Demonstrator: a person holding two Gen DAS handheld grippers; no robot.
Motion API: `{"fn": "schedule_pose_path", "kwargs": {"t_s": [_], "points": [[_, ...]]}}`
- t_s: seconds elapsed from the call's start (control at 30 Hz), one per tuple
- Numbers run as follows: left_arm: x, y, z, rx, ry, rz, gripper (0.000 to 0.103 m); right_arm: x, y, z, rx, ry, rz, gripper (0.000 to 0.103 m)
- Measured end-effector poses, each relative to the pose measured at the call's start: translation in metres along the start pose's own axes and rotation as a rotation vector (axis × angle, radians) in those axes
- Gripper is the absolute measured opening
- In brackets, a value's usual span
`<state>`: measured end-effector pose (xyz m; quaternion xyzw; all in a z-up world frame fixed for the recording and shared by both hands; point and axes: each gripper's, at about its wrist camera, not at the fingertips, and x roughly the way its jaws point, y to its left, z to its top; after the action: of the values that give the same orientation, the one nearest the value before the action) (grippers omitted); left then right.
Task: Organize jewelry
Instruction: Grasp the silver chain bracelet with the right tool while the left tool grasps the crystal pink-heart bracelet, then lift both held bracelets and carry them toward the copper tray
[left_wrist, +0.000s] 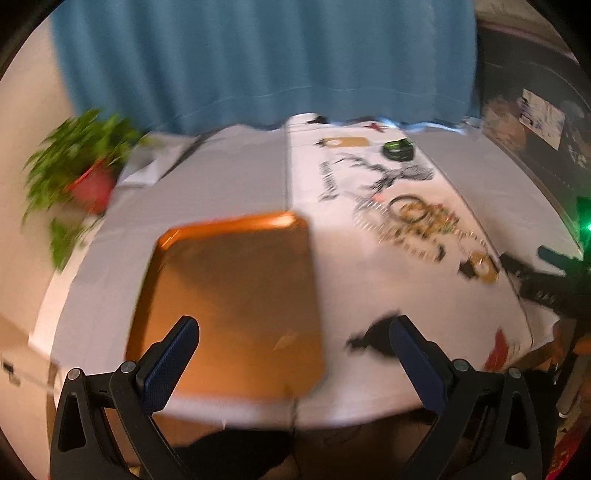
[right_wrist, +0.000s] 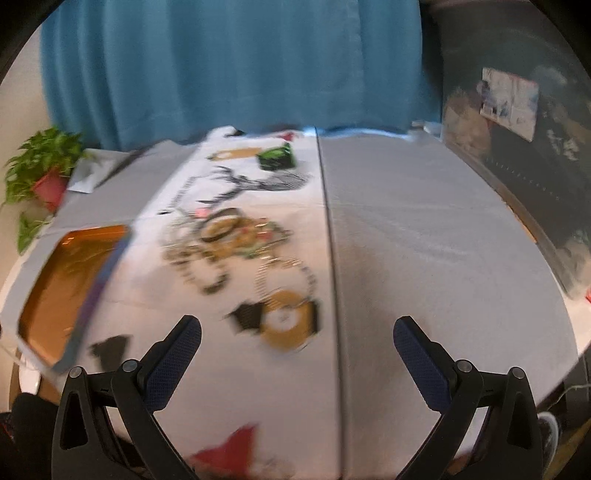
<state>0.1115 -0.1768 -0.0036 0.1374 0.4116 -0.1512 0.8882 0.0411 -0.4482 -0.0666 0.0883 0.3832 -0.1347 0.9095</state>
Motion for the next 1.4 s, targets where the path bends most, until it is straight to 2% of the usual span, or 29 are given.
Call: {"fn": "schedule_pose_path", "kwargs": {"t_s": [0.17, 0.3, 0.43, 0.77, 1.03, 1.1, 1.13, 1.17, 1.2, 1.23, 1.27, 1.3, 1.37, 1.4], "points": [[0.061, -0.04, 0.063, 0.112, 0.013, -0.014, 0.103, 0.053, -0.023, 0.02, -0.025, 0.072, 0.008, 0.103], [0.125, -0.049, 0.096, 0.137, 0.104, -0.03, 0.103, 0.079, -0.028, 0.026, -0.062, 0.101, -0.012, 0.103], [0.174, -0.045, 0.113, 0.13, 0.199, -0.045, 0.103, 0.096, -0.027, 0.029, -0.106, 0.129, -0.016, 0.103], [0.221, -0.045, 0.12, 0.256, 0.29, -0.016, 0.103, 0.106, -0.025, 0.033, -0.133, 0.124, 0.018, 0.103], [0.235, -0.043, 0.132, 0.27, 0.321, -0.075, 0.101, 0.112, -0.021, 0.04, -0.139, 0.135, 0.017, 0.103], [0.234, -0.046, 0.134, 0.27, 0.315, -0.114, 0.087, 0.117, -0.016, 0.045, -0.15, 0.14, 0.025, 0.103], [0.231, -0.047, 0.134, 0.263, 0.313, -0.162, 0.061, 0.119, -0.014, 0.046, -0.161, 0.138, 0.033, 0.103], [0.228, -0.05, 0.133, 0.252, 0.314, -0.218, 0.019, 0.119, -0.013, 0.046, -0.17, 0.134, 0.037, 0.102], [0.224, -0.054, 0.131, 0.249, 0.32, -0.265, 0.006, 0.119, -0.012, 0.046, -0.171, 0.131, 0.043, 0.093], [0.221, -0.058, 0.129, 0.268, 0.305, -0.246, 0.005, 0.114, -0.009, 0.044, -0.194, 0.11, 0.064, 0.081], [0.221, -0.06, 0.128, 0.275, 0.304, -0.254, 0.005, 0.109, -0.005, 0.043, -0.222, 0.087, 0.088, 0.038], [0.22, -0.059, 0.128, 0.25, 0.311, -0.288, 0.005, 0.103, 0.001, 0.042, -0.266, 0.069, 0.118, 0.004], [0.215, -0.051, 0.13, 0.182, 0.314, -0.34, 0.005, 0.101, 0.009, 0.039, -0.314, 0.08, 0.099, 0.004], [0.206, -0.046, 0.132, 0.16, 0.29, -0.349, 0.005, 0.1, 0.008, 0.041, -0.285, 0.095, 0.113, 0.004]]}}
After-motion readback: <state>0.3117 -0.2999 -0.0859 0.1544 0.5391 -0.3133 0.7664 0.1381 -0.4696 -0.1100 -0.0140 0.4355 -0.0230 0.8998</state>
